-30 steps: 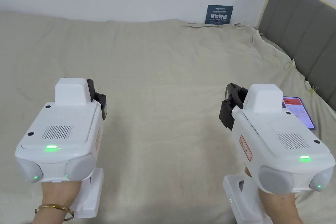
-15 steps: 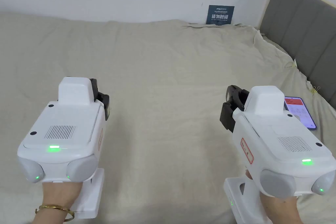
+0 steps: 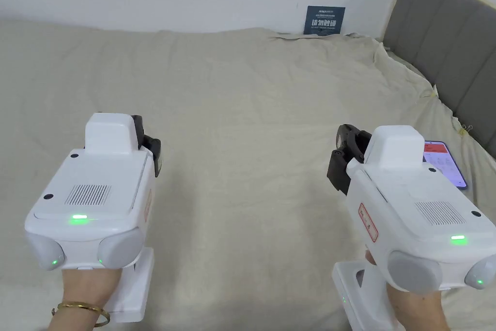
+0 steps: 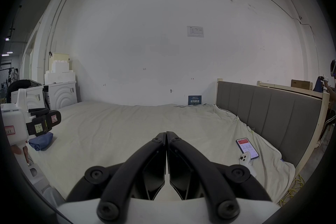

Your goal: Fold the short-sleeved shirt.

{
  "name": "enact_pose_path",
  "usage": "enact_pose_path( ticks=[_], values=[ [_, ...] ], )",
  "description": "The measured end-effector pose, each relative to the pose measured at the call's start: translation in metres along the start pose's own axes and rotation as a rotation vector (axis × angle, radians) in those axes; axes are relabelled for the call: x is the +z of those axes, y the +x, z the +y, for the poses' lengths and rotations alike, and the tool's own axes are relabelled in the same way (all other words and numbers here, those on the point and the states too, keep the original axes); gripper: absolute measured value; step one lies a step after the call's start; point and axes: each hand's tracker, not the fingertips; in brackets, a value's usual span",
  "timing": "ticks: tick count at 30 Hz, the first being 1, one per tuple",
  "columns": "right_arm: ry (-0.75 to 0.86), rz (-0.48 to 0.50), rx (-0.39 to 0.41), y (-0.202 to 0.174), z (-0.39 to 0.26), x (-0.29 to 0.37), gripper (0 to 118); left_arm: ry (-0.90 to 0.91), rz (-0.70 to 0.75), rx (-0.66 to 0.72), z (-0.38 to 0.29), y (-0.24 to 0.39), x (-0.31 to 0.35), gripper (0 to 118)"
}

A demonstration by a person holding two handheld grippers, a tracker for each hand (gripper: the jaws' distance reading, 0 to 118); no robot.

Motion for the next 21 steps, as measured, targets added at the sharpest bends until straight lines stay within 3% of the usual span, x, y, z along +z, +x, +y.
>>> enact_pose_path(
  ticks=[21],
  values=[
    [0.012,0.002,0.006,-0.0005,0.0034,0.0011,0,0.0,-0.012,-0.012,-0.001,0.0049,-0.0006,0]
  ],
)
